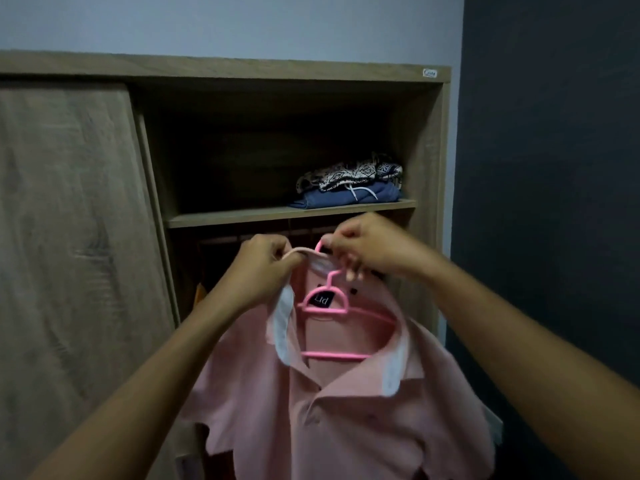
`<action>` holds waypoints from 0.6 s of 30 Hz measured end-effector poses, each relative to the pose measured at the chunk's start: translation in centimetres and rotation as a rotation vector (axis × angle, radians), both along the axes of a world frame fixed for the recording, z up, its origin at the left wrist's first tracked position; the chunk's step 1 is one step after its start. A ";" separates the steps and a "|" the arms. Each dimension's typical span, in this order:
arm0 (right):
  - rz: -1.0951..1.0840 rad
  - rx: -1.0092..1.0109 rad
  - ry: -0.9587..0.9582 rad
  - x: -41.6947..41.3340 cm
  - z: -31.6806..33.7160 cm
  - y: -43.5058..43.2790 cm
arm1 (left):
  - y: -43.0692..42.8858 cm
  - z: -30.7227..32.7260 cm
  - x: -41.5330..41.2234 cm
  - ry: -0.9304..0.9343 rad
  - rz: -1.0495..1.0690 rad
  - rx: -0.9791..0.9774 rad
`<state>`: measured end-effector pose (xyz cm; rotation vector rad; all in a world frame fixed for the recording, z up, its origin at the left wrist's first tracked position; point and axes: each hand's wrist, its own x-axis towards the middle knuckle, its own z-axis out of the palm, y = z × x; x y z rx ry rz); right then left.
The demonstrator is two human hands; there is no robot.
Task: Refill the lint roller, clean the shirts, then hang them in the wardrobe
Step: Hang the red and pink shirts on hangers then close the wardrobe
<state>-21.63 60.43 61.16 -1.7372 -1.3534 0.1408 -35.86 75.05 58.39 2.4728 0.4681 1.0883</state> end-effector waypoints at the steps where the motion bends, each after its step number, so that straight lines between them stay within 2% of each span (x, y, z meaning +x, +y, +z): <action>1: -0.021 0.033 -0.015 0.2 -0.7 0.6 | -0.2 -0.2 0.1 0.025 -0.013 0.027; 4: -0.094 0.195 -0.055 1.6 -0.9 0.8 | -0.3 -0.8 0.1 0.069 -0.002 0.075; 8: -0.113 0.120 -0.186 1.7 -2.2 1.6 | 0.1 -1.0 -0.2 0.134 0.019 0.137; 12: -0.057 0.270 -0.122 1.2 -1.2 1.2 | 0.5 -1.6 -0.9 0.278 -0.011 0.082; 14: -0.040 0.203 -0.183 0.6 -1.0 1.3 | 0.5 -1.7 -1.3 0.352 -0.061 -0.022; 16: -0.056 0.169 -0.227 0.3 -1.1 1.6 | 0.7 -1.7 -1.5 0.327 -0.023 0.008; 18: -0.067 0.232 -0.236 0.4 -0.9 1.4 | 1.4 -2.0 -1.5 0.213 0.097 0.174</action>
